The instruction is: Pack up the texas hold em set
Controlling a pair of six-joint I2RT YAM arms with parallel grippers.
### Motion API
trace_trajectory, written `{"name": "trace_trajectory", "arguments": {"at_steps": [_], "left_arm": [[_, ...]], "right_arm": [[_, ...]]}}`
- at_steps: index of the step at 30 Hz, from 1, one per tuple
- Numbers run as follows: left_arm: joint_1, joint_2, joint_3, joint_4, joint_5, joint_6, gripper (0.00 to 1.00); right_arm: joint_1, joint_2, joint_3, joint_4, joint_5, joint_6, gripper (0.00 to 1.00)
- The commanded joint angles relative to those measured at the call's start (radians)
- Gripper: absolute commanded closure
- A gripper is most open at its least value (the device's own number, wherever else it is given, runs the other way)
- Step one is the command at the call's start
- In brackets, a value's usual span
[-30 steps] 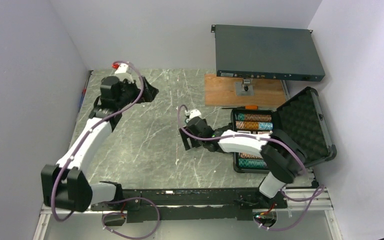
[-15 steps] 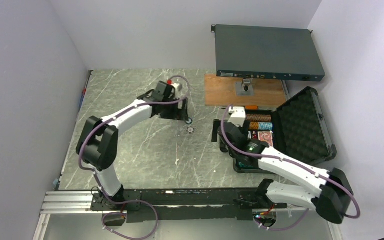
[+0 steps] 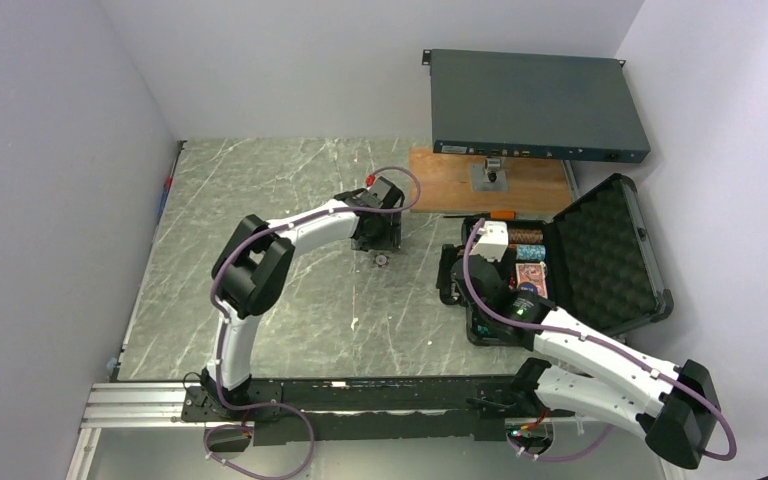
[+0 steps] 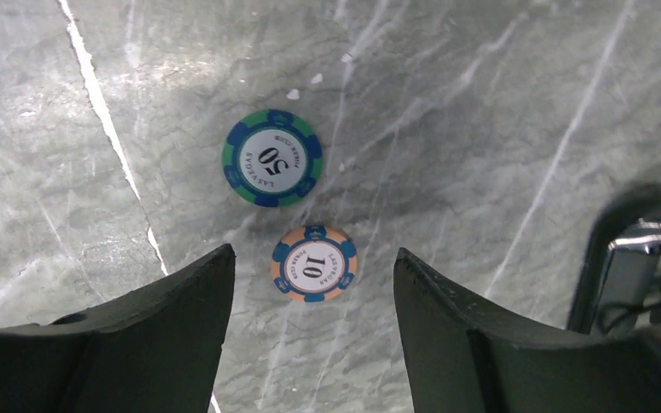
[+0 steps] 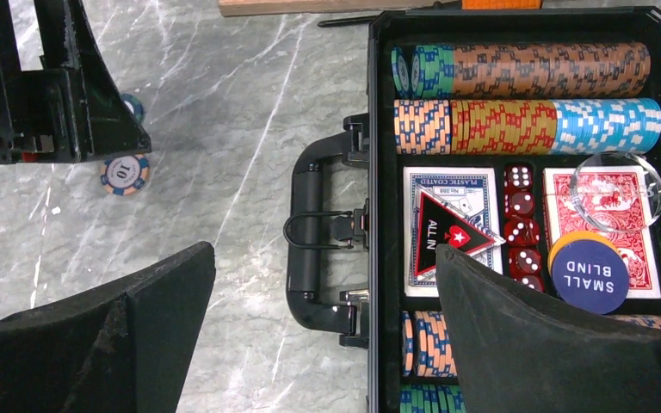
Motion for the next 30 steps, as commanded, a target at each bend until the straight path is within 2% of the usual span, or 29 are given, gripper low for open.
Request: {"name": "trace_trajectory", "arguments": {"at_steps": [1, 10, 14, 23, 30], "left_arm": [[-0.023, 0.022, 0.053, -0.080, -0.108, -0.118, 0.29], [-0.038, 0.071, 0.067, -0.088, -0.105, -0.154, 0.35], [-0.046, 0.081, 0.067, -0.098, -0.104, -0.160, 0.43], [-0.069, 0.122, 0.113, -0.174, -0.161, -0.168, 0.40], [-0.092, 0.138, 0.123, -0.203, -0.209, -0.182, 0.42]], "right_arm": [[-0.005, -0.026, -0.021, 0.042, 0.003, -0.033, 0.00], [-0.013, -0.049, -0.050, 0.062, -0.023, -0.051, 0.00], [-0.015, -0.046, -0.058, 0.071, -0.030, -0.047, 0.00], [-0.018, -0.030, -0.061, 0.082, -0.041, -0.043, 0.00], [-0.019, -0.032, -0.069, 0.082, -0.046, -0.033, 0.00]]}}
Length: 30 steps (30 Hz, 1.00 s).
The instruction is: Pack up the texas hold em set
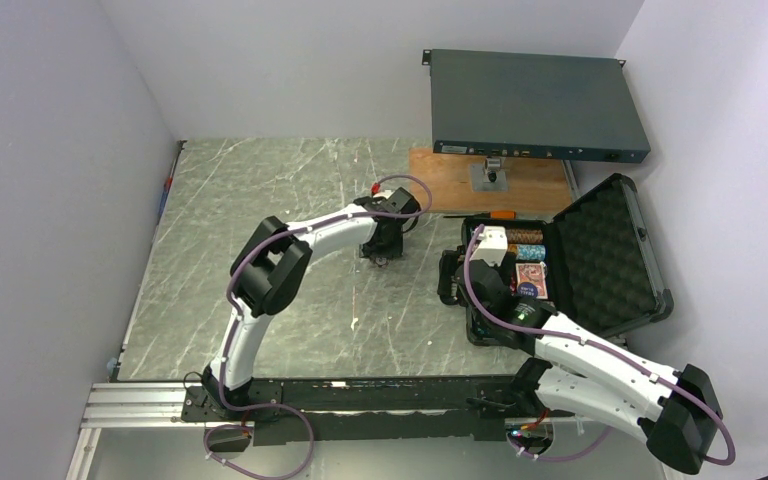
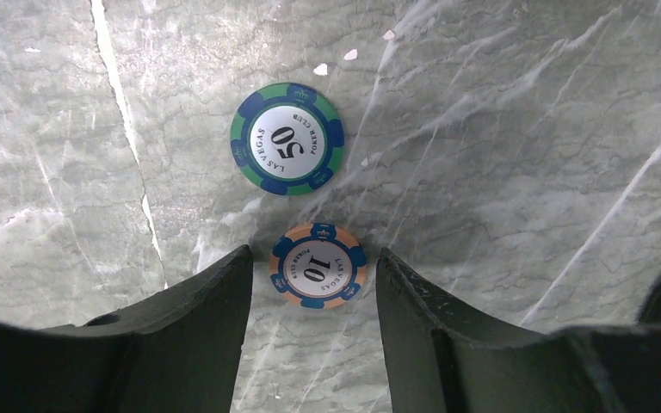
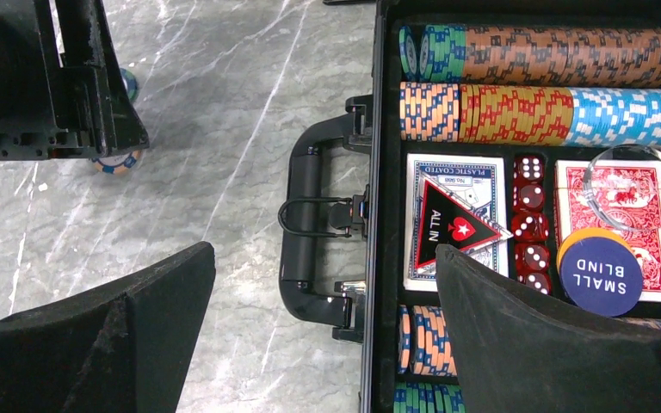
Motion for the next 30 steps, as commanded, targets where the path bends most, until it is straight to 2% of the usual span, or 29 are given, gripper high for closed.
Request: {"name": "trace_trajectory", "arguments": {"at_steps": [1, 17, 30], "left_arm": [[-0.021, 0.036, 0.012, -0.055, -0.040, -0.036, 0.42], [-0.048, 0.051, 0.014, -0.075, -0.059, -0.035, 0.51], [-0.047, -0.051, -0.048, -0.001, -0.031, -0.010, 0.66]], "right_arm": [[-0.003, -0.001, -0.006, 0.035, 0.004, 0.007, 0.00], [-0.003, -0.004, -0.005, 0.030, 0.000, 0.010, 0.00], [-0.005, -0.020, -0.009, 0.027, -0.009, 0.016, 0.00]]}}
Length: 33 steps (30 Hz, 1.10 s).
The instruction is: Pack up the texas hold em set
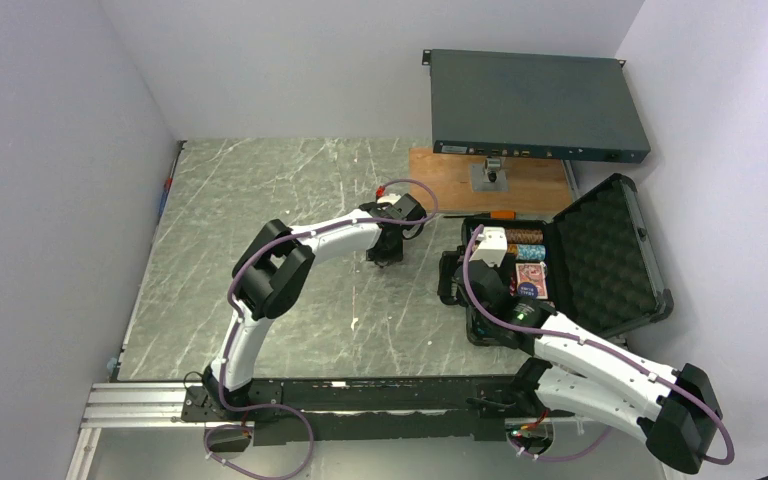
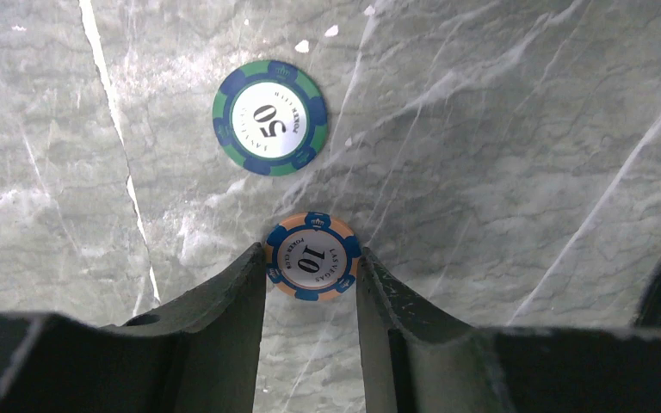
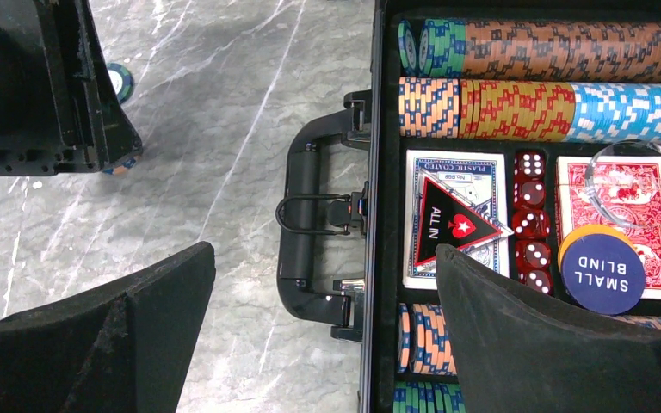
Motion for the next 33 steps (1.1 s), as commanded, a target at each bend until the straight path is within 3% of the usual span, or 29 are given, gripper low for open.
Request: {"name": "trace_trajectory", "arguments": {"at_steps": [1, 14, 21, 28, 30, 33], "left_arm": [[-0.005, -0.058, -0.040, -0.004, 0.039, 0.017, 0.67], [-0.003, -0.194, -0.119, 0.076, 0.028, 0.112, 0.73], [-0.002, -0.360, -0.228, 0.167, 0.025, 0.284, 0.77], [0.007, -0.520, -0.233, 0.195, 0.074, 0.538, 0.80], [0.025, -0.550, -0.236, 0.208, 0.087, 0.594, 0.82], [0.062, -0.600, -0.272, 0.252, 0.129, 0.643, 0.85]], "right_arm": [[-0.002, -0.029, -0.003, 0.027, -0.006, 0.008, 0.00], [-0.003, -0.066, 0.000, -0.010, 0.012, 0.014, 0.00], [-0.003, -0.133, -0.006, -0.025, -0.002, 0.014, 0.01], [-0.014, -0.091, 0.027, -0.024, -0.070, -0.002, 0.01], [-0.073, -0.067, 0.043, -0.026, -0.137, -0.006, 0.01], [-0.280, -0.028, 0.056, 0.028, -0.495, -0.041, 0.02]]}}
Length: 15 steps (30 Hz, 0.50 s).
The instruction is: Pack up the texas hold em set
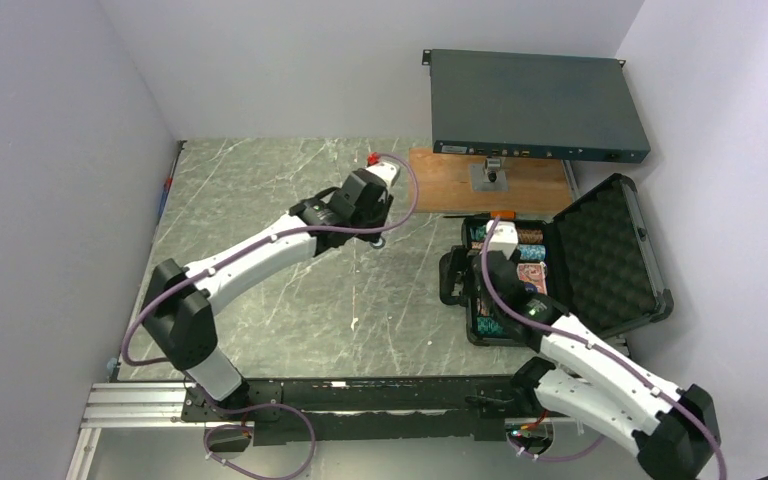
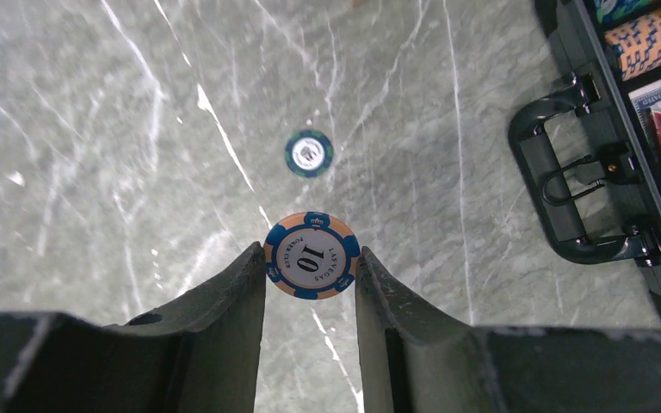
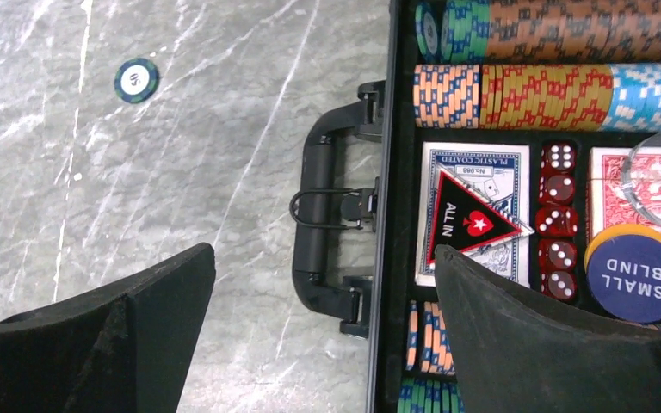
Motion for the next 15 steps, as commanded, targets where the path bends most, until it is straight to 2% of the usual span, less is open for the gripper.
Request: {"name": "trace_trajectory", "arguments": {"at_steps": [1, 3, 8, 12, 15], "left_arm": [[0.054, -0.095, -0.041, 0.096, 0.062, 0.154, 0.86], [0.067, -0.125, -0.082, 0.134, 0.096, 0.185, 0.86], [0.070, -0.156, -0.159, 0.182, 0.200, 0.272, 0.87], [0.069, -0.181, -0.209, 0.221, 0.283, 0.326, 0.88], [0.064, -0.197, -0.231, 0.238, 0.354, 0.339, 0.89]], "right_arm": [[-0.256, 0.060, 0.060, 0.065, -0.438, -0.042, 0.02], [-0.319, 0.100, 0.090, 0.070, -0.602, -0.049, 0.02], [-0.387, 0.193, 0.200, 0.086, -0.867, 0.019, 0.01], [-0.429, 0.284, 0.255, 0.136, -1.049, 0.094, 0.06], [-0.435, 0.336, 0.267, 0.175, -1.126, 0.126, 0.08]]}}
